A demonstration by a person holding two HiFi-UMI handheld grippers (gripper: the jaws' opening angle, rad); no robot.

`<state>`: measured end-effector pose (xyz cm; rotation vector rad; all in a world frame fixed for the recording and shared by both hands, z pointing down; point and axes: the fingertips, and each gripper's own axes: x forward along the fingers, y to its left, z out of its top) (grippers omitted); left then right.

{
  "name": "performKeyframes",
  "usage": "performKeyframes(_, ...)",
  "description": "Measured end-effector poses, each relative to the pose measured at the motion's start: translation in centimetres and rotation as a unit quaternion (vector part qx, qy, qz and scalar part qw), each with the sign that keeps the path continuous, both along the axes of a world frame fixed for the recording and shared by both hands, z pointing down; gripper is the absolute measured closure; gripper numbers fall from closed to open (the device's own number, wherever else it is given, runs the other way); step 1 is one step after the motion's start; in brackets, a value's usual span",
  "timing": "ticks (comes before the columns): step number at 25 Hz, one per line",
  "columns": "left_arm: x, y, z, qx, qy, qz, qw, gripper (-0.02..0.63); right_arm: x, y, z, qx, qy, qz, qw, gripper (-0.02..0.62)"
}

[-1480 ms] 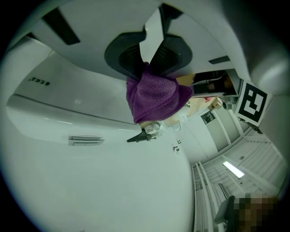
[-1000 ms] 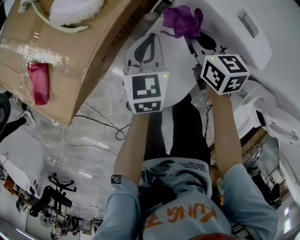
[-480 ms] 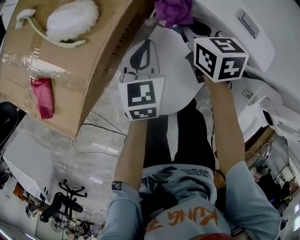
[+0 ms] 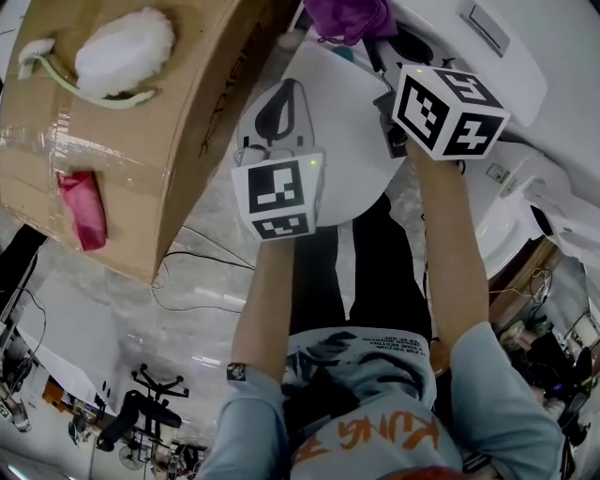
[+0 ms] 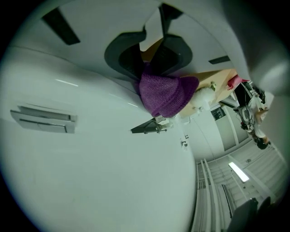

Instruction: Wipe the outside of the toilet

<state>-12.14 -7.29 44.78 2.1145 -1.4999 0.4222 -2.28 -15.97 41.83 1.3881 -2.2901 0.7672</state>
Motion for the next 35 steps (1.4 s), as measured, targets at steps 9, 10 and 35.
performKeyframes(9,1.4,0.5,-0.2,-0.003,0.017,0.000,0.9999,0.588,3.1,1.0,-0.3,0.002,-0.003,0.038,0.999,0.543)
performKeyframes(10,1.3,0.6,-0.3,-0.004,0.022,-0.006,0.9997,0.588,3.4,1.2,-0.3,0.002,-0.004,0.041,0.999,0.544)
performKeyframes(35,10.6,2.9,-1.3,-0.001,0.007,0.061,0.9981,0.588,15.1,7.3,0.2,-0.003,-0.050,0.142,0.989,0.543)
